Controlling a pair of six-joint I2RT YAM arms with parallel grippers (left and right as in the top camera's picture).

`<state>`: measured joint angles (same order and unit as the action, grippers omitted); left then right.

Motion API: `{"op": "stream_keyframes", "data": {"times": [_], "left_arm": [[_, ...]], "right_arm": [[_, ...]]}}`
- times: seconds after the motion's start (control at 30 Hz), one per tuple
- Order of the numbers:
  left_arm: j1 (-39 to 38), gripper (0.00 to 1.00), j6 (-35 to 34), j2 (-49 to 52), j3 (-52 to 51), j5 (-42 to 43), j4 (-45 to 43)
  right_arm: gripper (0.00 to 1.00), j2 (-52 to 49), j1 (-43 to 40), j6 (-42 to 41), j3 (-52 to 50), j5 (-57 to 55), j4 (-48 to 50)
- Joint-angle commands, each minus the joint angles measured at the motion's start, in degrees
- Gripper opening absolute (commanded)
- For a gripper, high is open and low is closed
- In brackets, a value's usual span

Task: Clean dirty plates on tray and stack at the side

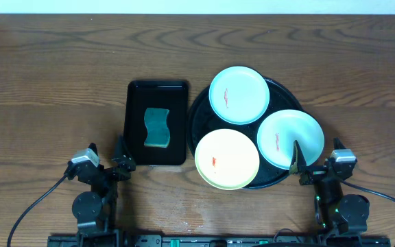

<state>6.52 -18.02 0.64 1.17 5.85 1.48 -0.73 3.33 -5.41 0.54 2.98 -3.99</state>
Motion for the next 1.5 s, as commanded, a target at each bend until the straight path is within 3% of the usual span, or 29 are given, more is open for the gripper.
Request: {"op": "stream_keyframes", "data": {"times": [0.0, 0.33, 0.47, 0.57, 0.67, 0.8, 0.97, 1.07, 1.23, 1.47], "left_arm": [[-0.22, 0.83, -0.02, 0.07, -0.94, 1.03, 1.88], [-0.22, 0.83, -0.76, 0.87, -0.94, 7.04, 1.11], [-0.22, 0.83, -2.67, 1.79, -0.17, 15.76, -6.95], [-0.22, 0.83, -2.73, 3.65, 4.87, 16.26, -6.75], [-0.22, 0.83, -0.61, 9.35, 14.34, 16.2, -1.03], [-0.22, 0.83, 0.46, 22.51, 31.34, 16.22, 13.33], [-0.22, 0.83, 1.84, 41.77, 53.79, 16.22, 35.67], [-0.24, 0.83, 5.57, 51.08, 62.29, 16.0, 44.26], [-1.86, 0.83, 5.99, 62.69, 64.26, 17.55, 45.97], [-9.05, 0.83, 6.03, 75.69, 64.22, 12.74, 46.29]], "right_arm": [[0.99, -0.07, -0.39, 0.59, -0.22, -0.15, -0.07], [0.99, -0.07, -0.35, -5.49, -0.22, 8.15, 1.27], [0.99, -0.09, -0.35, -5.49, 0.83, 13.79, 1.53], [0.99, -0.76, -0.35, -5.46, 4.44, 15.37, 0.24], [0.99, -4.17, -0.35, -5.22, 9.9, 17.03, -0.2], [0.99, -14.69, -0.35, -5.22, 20.22, 18.62, -1.99], [0.99, -32.96, -0.35, -5.2, 37.44, 23.26, -12.94], [0.99, -44.02, -0.33, -3.87, 47.04, 24.17, -22.25], [0.99, -61.92, -0.24, -1.14, 61.05, 24.48, -38.49], [0.99, -73.29, -0.24, -6.25, 64.22, 29.38, -41.07]]}}
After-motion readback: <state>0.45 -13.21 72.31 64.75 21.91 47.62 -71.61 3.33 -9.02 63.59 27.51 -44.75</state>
